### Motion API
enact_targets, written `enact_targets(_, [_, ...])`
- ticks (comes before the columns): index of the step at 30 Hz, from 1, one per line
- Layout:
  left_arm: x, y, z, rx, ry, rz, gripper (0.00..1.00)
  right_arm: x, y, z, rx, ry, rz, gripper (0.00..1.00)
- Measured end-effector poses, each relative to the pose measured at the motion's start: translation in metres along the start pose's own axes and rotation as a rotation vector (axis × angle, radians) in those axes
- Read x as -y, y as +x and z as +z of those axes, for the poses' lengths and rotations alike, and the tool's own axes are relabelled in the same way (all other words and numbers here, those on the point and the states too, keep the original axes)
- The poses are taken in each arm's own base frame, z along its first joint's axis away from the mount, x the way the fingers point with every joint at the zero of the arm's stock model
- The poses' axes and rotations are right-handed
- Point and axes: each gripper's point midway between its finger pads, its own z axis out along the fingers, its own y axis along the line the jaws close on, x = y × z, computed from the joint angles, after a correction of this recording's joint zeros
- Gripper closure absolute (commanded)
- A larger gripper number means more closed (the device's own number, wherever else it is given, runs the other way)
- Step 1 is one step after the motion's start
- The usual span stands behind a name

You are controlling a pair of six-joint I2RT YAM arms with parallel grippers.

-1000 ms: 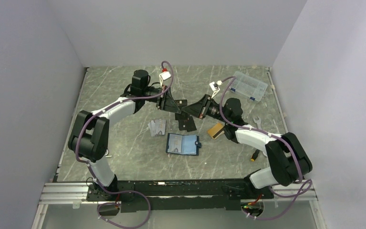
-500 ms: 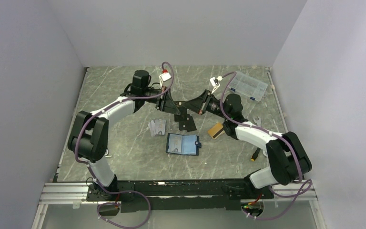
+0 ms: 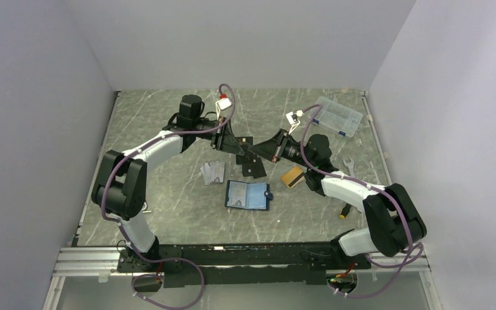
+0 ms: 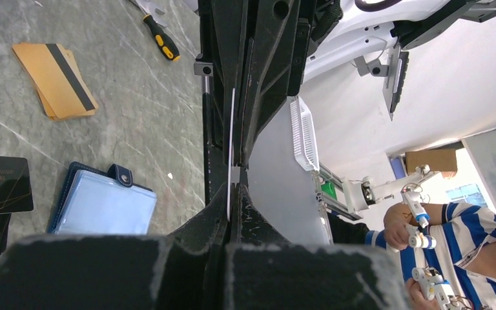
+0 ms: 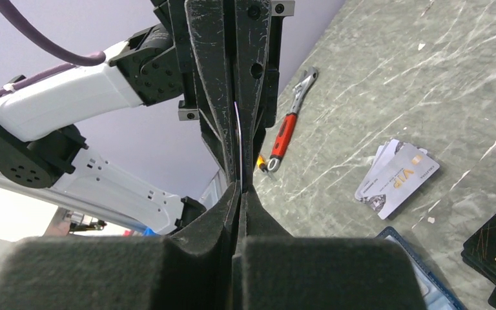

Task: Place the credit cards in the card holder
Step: Pick up the credit card from the storage box.

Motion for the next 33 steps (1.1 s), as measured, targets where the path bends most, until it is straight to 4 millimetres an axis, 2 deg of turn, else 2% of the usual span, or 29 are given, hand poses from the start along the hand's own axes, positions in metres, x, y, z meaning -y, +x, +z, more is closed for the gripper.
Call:
enact_targets(2, [-0.001,0.001,0.000,0.000,-0.002,-0.002,0.99,-0.001,0.000,0.000,-0.001,-0.002,0.005,1.00])
enact_targets(3, [-0.001,0.001,0.000,-0.001,-0.003,-0.006,0.89,-0.001,0.001,-0.001,-0.002,-0.003,0.005,1.00])
enact_targets(4, [-0.001,0.002,0.000,-0.002,-0.004,-0.007,0.64,-0.001,0.001,-0.001,-0.004,-0.004,0.009,1.00])
enact_targets(5, [-0.001,0.002,0.000,-0.003,-0.007,-0.007,0.57,0.000,0.002,-0.001,-0.007,-0.002,0.011,1.00])
enact_targets(8, [-0.003,0.001,0.000,-0.006,-0.035,-0.012,0.45,0.006,0.007,-0.004,-0.032,0.027,0.027,1.00])
enact_targets(9, [-0.005,0.000,-0.001,-0.006,-0.049,-0.002,0.32,0.010,0.011,-0.007,-0.044,0.051,0.033,1.00])
enact_targets(10, [-0.006,-0.001,-0.001,-0.007,-0.065,0.007,0.07,0.017,0.015,-0.011,-0.056,0.087,0.037,1.00])
enact_targets(11, [-0.009,-0.001,-0.002,-0.008,-0.083,0.018,0.01,0.022,0.019,-0.016,-0.069,0.126,0.038,1.00])
enact_targets(16, [-0.034,0.017,-0.007,-0.033,-0.218,-0.001,0.01,0.044,0.041,-0.048,-0.114,0.307,0.023,1.00])
enact_targets(20, [-0.052,0.040,-0.015,-0.098,-0.316,-0.019,0.01,0.064,0.070,-0.075,-0.170,0.447,0.033,1.00])
enact_targets(24, [-0.058,0.051,-0.025,-0.187,-0.416,0.018,0.01,0.079,0.095,-0.088,-0.242,0.553,0.042,1.00])
enact_targets(26, [-0.052,0.043,-0.033,-0.232,-0.477,0.100,0.01,0.082,0.102,-0.093,-0.267,0.584,0.041,1.00])
enact_targets(29, [-0.026,0.014,-0.045,-0.239,-0.506,0.243,0.01,0.087,0.105,-0.097,-0.275,0.614,0.038,1.00])
enact_targets(32, [-0.005,-0.010,-0.069,-0.191,-0.570,0.334,0.01,0.089,0.105,-0.097,-0.276,0.623,0.035,1.00])
enact_targets(33, [-0.007,-0.015,-0.082,-0.190,-0.647,0.361,0.01,0.089,0.104,-0.097,-0.277,0.625,0.034,1.00])
